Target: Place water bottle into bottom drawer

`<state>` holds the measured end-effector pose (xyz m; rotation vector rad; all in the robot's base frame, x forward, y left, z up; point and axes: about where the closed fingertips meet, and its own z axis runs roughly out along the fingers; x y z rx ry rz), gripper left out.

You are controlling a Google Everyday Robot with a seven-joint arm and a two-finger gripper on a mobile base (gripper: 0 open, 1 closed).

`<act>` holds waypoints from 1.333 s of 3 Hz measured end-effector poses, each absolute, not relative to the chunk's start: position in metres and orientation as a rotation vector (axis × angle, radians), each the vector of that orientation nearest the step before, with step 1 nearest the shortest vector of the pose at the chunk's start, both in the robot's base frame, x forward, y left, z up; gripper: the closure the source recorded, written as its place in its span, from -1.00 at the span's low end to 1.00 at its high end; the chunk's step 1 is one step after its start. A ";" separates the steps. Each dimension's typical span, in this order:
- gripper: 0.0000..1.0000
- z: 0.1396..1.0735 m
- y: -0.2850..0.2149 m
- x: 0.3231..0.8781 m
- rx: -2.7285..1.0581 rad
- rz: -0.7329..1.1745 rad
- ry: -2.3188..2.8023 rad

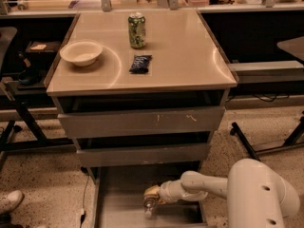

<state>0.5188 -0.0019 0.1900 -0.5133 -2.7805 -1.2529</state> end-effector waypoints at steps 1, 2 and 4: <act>1.00 0.177 -0.003 0.525 -0.544 -1.260 -2.780; 1.00 0.164 -0.001 0.528 -0.570 -1.262 -2.772; 0.65 0.152 0.001 0.529 -0.596 -1.263 -2.749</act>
Offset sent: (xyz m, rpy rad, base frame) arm 0.0169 -0.0016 -0.0404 0.0057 0.0128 -0.0602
